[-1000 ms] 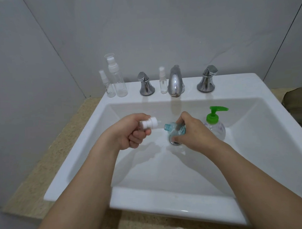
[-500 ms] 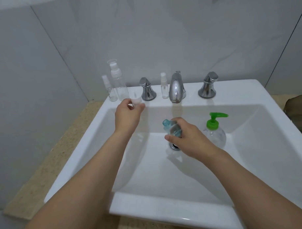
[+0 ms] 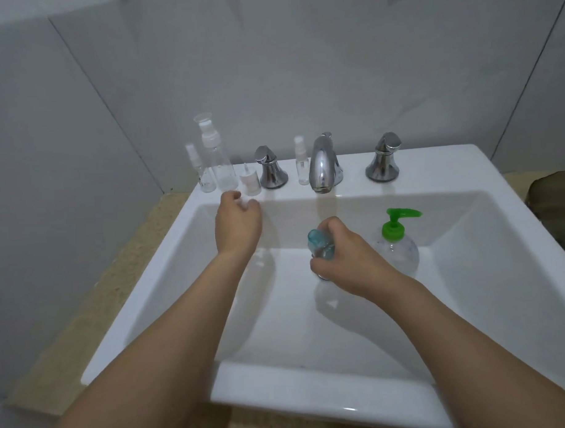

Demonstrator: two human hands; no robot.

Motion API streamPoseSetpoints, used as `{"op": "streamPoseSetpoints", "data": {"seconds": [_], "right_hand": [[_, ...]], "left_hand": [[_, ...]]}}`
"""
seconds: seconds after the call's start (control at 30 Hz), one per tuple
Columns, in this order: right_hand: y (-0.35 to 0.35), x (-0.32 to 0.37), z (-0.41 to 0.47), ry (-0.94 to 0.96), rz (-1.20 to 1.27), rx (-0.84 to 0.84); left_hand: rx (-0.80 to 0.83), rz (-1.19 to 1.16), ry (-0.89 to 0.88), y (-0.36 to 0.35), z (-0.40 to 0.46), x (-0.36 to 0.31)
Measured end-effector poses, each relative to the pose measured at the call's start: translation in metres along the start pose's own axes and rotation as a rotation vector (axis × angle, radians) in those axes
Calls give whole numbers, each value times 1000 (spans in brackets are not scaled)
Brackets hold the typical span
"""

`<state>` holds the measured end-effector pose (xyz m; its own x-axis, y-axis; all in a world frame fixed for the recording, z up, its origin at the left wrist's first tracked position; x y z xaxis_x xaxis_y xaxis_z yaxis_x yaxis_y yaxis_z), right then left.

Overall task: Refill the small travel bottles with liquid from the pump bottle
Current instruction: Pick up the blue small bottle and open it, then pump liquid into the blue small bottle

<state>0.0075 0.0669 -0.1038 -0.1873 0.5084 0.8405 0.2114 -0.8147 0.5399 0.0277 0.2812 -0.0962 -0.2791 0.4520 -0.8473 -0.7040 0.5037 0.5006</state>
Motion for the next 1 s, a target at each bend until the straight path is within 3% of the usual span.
{"op": "streamPoseSetpoints", "data": {"seconds": [0.1, 0.27, 0.4, 0.5, 0.63, 1.0], "right_hand": [[7, -4, -10, -51, 29, 27], [39, -4, -29, -91, -24, 7], [75, -27, -46, -196, -60, 104], [108, -61, -47, -298, -25, -2], [132, -80, -34, -316, -85, -298], [126, -75, -7, -1, -236, -384]], "left_hand": [[122, 22, 68, 6, -24, 11], [500, 118, 193, -8, -73, -8], [643, 110, 243, -27, -106, -42], [694, 94, 290, -45, -122, -66], [702, 111, 352, -73, -131, -89], [739, 290, 424, -124, -138, -115]]}}
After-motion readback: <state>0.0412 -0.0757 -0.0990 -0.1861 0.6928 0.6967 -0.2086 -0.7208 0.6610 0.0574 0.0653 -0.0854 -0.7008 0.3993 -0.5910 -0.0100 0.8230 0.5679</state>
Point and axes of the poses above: each hand's wrist, its own z-axis towards the middle knuckle, its own y-axis out of the back of the hand, x = y × z, the point moved 5 cm from there along z, towards the middle knuckle, and after that the axes turned 11 degrees about -x, right-handed, at the moved point
